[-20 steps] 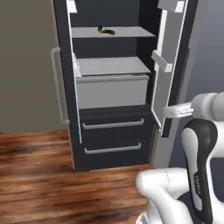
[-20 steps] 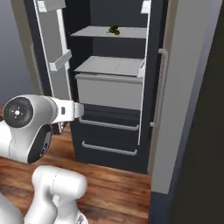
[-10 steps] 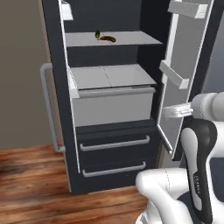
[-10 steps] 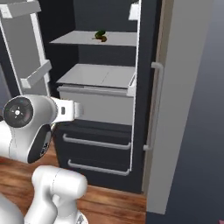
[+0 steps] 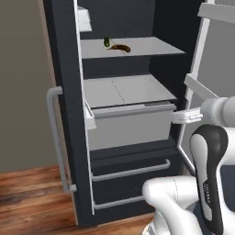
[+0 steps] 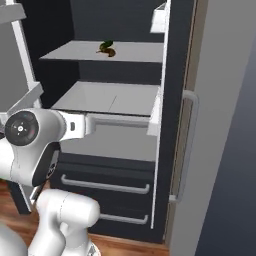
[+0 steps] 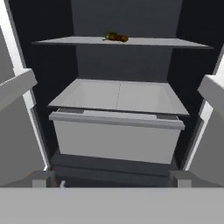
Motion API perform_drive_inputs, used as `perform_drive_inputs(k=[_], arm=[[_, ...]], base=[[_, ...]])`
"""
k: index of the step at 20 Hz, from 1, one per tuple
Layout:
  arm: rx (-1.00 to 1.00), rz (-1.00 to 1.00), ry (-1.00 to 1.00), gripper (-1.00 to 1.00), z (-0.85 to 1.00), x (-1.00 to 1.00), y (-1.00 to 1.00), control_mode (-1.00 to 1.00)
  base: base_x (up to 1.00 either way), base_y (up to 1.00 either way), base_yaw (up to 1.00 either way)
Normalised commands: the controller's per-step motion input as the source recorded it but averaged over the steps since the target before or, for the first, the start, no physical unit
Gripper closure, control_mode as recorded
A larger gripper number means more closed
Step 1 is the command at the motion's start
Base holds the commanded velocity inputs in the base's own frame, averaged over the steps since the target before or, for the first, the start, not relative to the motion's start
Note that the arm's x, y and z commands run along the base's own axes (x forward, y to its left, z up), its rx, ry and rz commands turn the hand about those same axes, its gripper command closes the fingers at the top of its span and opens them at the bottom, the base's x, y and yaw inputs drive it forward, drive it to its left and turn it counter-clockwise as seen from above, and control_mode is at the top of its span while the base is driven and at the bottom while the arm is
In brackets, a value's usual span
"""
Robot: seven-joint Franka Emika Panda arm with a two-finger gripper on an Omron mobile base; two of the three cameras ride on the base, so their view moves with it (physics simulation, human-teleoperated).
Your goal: Pick up the tangerine and banana from the fridge and place one fruit on each plate on the dining counter.
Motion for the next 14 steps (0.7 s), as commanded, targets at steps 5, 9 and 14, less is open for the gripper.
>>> perform_drive_inputs(k=[5,9,14], arm=[[0.00,0.00,0.00,-1.00,0.00,0.00,0.00,1.00],[0.00,0.00,0.00,-1.00,0.00,0.00,0.00,1.00],[0.00,0.00,0.00,-1.00,0.00,0.00,0.00,1.00]], base=[[0.45,0.25,-0.06],[0.38,0.08,0.00],[0.81,0.13,0.00]])
